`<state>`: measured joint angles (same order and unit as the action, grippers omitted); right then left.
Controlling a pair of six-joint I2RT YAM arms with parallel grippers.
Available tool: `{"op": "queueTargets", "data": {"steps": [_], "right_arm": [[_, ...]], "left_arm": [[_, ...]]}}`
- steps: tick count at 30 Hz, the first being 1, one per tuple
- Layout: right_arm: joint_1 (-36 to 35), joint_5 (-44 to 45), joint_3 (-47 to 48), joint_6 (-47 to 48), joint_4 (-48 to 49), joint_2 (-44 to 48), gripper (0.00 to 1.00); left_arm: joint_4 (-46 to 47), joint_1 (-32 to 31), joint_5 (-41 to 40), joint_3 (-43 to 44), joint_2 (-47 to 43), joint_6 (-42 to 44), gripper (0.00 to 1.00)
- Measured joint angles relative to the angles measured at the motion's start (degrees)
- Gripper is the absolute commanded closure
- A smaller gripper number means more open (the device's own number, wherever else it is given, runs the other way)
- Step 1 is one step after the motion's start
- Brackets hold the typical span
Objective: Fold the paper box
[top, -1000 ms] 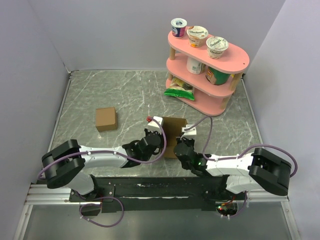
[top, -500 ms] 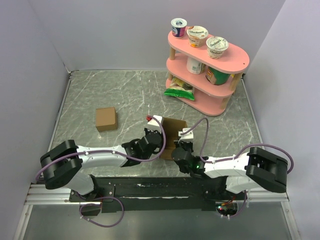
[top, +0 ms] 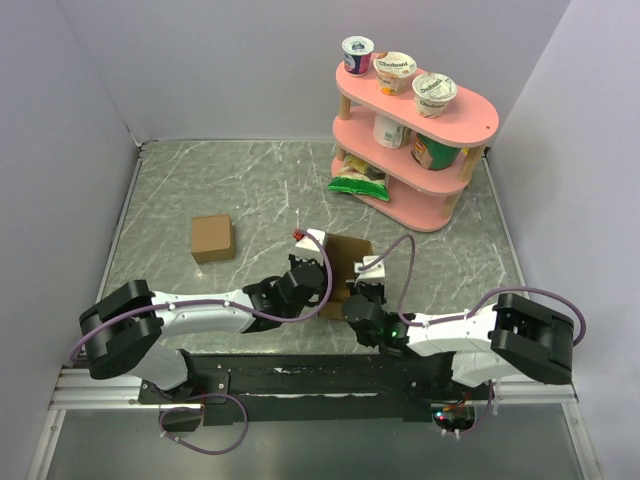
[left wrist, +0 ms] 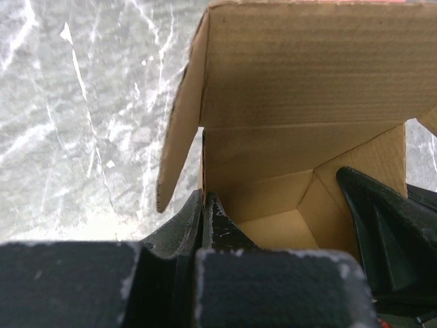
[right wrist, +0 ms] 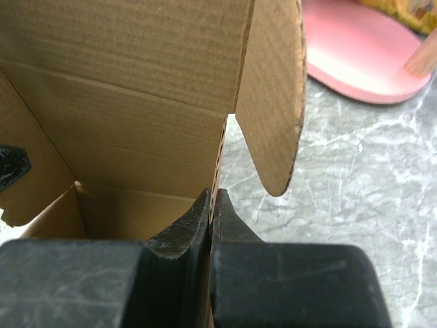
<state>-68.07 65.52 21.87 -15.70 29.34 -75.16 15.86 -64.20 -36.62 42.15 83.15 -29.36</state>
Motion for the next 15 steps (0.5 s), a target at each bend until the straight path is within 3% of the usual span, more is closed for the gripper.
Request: {"op": "queueTargets", "data": {"steps": [10, 15], "right_arm": [[1.0, 2.2, 2.8, 18.5, 23.0, -8.5, 0.95], [2.6, 3.0, 4.9, 25.7, 32.7, -14.3, 0.9]], "left_arm": [[7.3, 4.7, 0.0, 0.3, -0.5, 7.0, 0.99], [15.7, 5.2, 1.0, -5.7, -0.9, 8.7, 0.99]]}}
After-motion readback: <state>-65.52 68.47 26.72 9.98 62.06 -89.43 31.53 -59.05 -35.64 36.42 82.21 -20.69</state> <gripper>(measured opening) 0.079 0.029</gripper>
